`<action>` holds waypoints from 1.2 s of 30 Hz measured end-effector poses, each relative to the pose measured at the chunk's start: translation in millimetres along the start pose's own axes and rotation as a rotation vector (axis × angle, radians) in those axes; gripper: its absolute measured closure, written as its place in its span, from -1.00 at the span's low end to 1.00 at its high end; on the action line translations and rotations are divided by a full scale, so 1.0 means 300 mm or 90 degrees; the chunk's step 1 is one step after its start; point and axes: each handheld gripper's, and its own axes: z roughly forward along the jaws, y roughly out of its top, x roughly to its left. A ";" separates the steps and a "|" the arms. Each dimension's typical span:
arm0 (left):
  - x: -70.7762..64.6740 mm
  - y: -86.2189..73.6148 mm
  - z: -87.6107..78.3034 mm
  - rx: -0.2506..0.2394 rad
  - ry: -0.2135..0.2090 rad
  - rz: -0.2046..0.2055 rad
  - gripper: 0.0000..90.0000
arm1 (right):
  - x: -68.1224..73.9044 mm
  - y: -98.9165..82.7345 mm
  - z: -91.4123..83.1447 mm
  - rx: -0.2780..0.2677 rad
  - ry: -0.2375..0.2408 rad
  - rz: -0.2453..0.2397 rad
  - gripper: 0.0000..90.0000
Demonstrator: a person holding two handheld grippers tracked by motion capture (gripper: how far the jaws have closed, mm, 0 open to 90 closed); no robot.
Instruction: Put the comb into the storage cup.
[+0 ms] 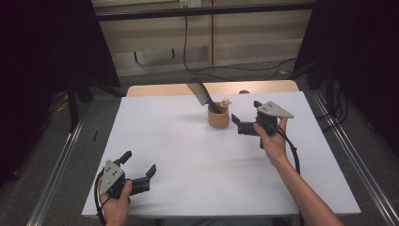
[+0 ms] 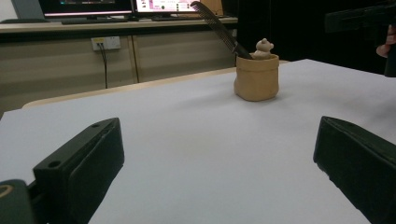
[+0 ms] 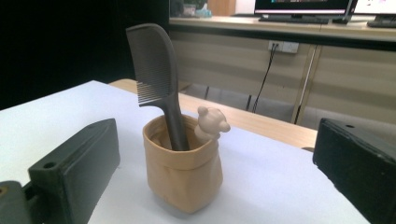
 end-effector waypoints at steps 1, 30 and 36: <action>0.000 0.000 0.001 0.000 -0.001 0.000 -0.96 | 0.002 0.000 -0.006 -0.004 -0.001 -0.001 -1.00; -0.006 -0.004 0.009 0.009 -0.006 0.002 -0.96 | 0.027 -0.054 -0.166 0.003 -0.022 -0.020 -1.00; -0.003 -0.004 0.005 0.004 -0.003 -0.002 -0.96 | 0.019 -0.070 -0.206 -0.005 -0.034 -0.022 -1.00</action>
